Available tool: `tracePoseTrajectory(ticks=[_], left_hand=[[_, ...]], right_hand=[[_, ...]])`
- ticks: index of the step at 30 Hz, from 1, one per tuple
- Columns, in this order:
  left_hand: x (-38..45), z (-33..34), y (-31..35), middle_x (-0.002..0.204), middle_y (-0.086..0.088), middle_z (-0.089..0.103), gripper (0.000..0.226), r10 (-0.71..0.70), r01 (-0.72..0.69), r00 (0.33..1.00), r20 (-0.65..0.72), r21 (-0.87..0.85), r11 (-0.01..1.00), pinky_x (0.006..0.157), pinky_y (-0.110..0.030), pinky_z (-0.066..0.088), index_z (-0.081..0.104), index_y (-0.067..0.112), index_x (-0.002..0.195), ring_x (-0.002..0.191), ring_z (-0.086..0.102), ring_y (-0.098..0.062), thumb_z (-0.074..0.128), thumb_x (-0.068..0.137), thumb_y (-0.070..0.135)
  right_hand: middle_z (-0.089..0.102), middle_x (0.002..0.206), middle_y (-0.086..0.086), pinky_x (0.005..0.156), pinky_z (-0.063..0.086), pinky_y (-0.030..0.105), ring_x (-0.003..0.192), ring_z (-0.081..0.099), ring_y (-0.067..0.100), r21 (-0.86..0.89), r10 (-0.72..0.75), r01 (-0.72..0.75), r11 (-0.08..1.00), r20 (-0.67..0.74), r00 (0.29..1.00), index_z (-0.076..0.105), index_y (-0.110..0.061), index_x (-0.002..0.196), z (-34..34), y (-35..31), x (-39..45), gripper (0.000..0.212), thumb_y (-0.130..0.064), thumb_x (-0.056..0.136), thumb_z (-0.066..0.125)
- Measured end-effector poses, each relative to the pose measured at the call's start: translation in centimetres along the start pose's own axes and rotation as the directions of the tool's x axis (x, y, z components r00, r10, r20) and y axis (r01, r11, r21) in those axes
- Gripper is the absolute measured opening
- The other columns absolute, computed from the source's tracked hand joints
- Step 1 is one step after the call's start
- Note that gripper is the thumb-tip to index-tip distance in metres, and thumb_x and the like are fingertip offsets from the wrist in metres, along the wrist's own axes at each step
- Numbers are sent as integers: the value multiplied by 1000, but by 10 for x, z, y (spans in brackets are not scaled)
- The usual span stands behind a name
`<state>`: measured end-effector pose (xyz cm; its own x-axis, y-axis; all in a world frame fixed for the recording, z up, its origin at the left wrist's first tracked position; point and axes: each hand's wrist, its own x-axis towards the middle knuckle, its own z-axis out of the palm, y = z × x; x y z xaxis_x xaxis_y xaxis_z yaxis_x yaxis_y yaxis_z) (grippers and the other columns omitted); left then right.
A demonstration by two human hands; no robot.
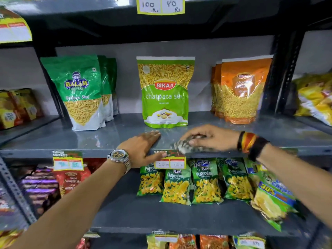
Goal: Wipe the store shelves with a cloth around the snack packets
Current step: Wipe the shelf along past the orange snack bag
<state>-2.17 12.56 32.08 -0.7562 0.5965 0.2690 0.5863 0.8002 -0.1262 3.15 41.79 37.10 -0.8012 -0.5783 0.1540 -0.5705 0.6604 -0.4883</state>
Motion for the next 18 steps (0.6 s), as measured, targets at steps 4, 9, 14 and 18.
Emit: tracePoseTrajectory(ticks=[4,9,14,18], left_hand=[[-1,-1,2,165,-5,32,100,12,-12,1000,10,4,1000,118,-42,36,29,16,158,148,36,-23,23,87,85],[-5,-5,4,166,-5,28,108,10,-10,1000,23,4,1000,119,-43,34,26,15,159,149,33,-23,13,82,89],[-8,-6,5,165,-8,29,106,30,-29,999,20,-42,999,121,-42,31,26,12,158,150,32,-25,17,83,87],[-4,-12,8,167,-9,24,95,68,-67,996,50,-16,998,122,-39,24,21,11,160,152,27,-24,29,93,78]], right_hand=[[67,122,-4,103,44,36,115,61,17,-16,170,-179,984,-243,955,65,-30,116,-22,39,13,22,-25,97,54],[62,130,-8,112,31,44,126,52,24,-179,279,-352,919,-336,900,61,-47,108,0,39,20,20,-35,98,49],[60,115,-18,89,42,6,103,55,-15,-103,224,-237,966,-126,966,62,-35,121,11,-14,-30,26,-26,98,52],[62,123,-10,99,45,25,108,58,2,-18,261,-274,962,-250,932,63,-31,122,-24,-7,-42,27,-26,98,53]])
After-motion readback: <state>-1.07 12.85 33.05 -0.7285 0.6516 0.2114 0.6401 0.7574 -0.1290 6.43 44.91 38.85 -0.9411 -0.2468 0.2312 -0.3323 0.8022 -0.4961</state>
